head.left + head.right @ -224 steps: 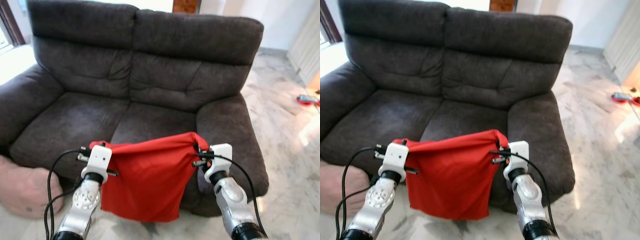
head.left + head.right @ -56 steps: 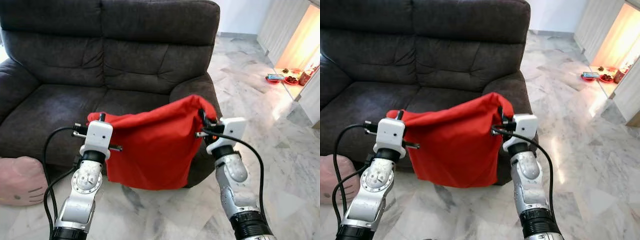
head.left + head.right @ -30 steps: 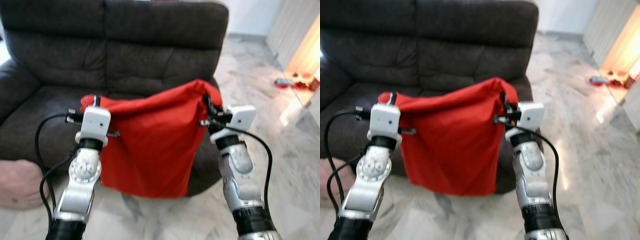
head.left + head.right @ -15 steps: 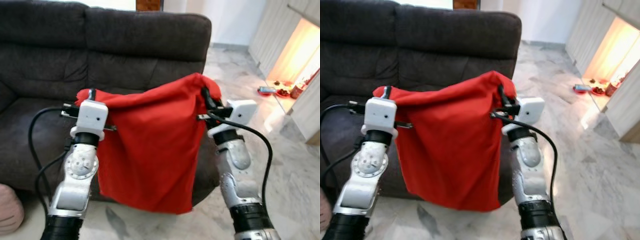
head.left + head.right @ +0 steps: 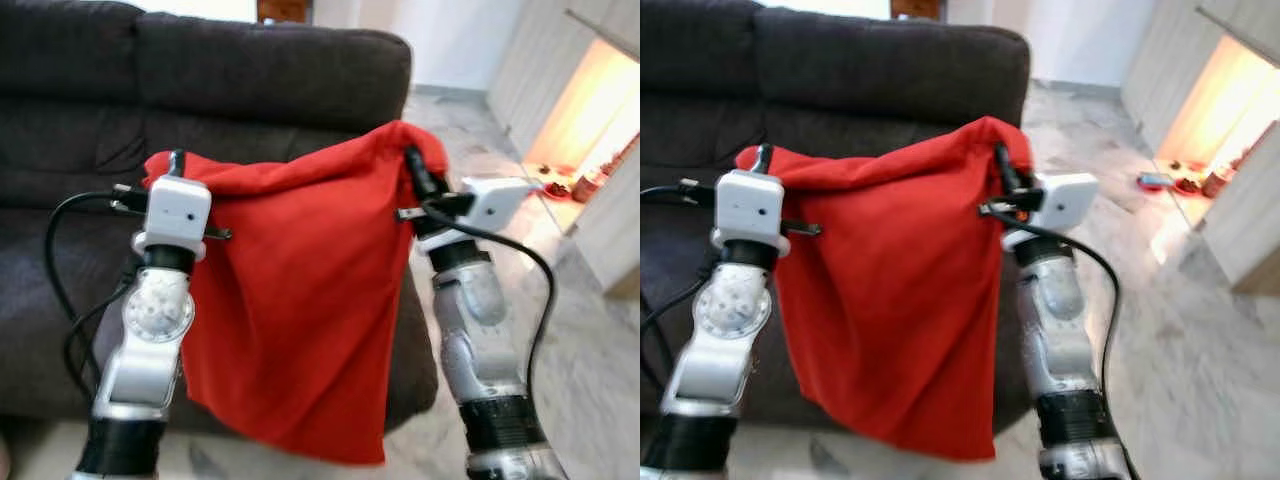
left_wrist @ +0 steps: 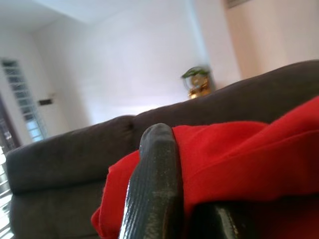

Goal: Move the pillow to the sofa from floor

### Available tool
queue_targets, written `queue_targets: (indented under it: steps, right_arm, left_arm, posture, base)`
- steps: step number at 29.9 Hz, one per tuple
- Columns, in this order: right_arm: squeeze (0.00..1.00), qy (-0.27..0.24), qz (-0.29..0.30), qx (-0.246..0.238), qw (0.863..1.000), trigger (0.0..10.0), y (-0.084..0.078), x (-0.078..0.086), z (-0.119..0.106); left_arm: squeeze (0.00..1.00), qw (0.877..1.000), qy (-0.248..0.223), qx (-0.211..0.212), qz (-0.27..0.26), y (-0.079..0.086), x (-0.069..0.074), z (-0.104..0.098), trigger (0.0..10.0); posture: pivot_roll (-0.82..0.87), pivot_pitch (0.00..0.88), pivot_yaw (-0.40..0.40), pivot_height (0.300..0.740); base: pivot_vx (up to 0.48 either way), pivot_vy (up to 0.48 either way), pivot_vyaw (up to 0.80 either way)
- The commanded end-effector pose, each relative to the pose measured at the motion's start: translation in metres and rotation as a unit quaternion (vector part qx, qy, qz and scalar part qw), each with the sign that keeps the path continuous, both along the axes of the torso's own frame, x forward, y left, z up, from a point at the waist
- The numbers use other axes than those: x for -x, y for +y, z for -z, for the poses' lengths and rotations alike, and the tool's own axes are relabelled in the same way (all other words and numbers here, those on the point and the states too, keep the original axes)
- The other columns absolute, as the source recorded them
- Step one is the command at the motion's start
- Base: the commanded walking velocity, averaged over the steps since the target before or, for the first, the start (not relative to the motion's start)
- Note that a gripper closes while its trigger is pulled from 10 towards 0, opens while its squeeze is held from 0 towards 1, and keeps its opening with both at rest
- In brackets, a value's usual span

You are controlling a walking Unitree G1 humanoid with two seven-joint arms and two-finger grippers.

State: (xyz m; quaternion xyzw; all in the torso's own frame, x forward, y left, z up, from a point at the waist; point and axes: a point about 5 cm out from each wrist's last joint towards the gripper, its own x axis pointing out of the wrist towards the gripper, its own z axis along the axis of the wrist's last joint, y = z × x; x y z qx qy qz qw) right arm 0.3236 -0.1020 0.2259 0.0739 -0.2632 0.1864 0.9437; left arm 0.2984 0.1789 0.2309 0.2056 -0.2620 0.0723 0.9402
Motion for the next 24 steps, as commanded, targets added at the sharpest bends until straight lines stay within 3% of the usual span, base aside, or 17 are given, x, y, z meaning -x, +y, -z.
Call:
queue_targets:
  steps: [1,4,21,24]
  right_arm:
    - [0.00,-0.053,-0.001,0.004,0.999,10.0,-0.004,0.006,-0.022]
    - [0.00,-0.047,-0.011,0.002,0.999,10.0,-0.002,0.006,-0.020]
    - [0.00,-0.049,-0.023,0.011,0.998,10.0,0.002,0.009,-0.022]
    - [0.00,-0.025,-0.016,0.012,1.000,10.0,0.000,0.004,-0.014]
  left_arm:
    - [0.00,0.998,-0.050,-0.001,0.022,-0.012,0.005,-0.021,10.0]
    - [0.00,0.998,-0.051,-0.001,0.022,-0.012,0.005,-0.021,10.0]
    - [0.00,0.998,-0.054,-0.001,0.023,-0.013,0.005,-0.024,10.0]
    - [0.00,0.999,-0.002,-0.011,0.043,-0.017,-0.003,-0.010,10.0]
  posture:
    - [0.10,0.000,-0.075,0.740]
    - [0.10,0.000,-0.076,0.740]
    - [0.09,0.000,-0.072,0.740]
    - [0.10,0.000,-0.074,0.740]
  base:
    - [0.409,0.000,0.79]
    - [0.409,0.000,0.79]
    - [0.405,0.000,0.00]
    - [0.135,0.000,0.00]
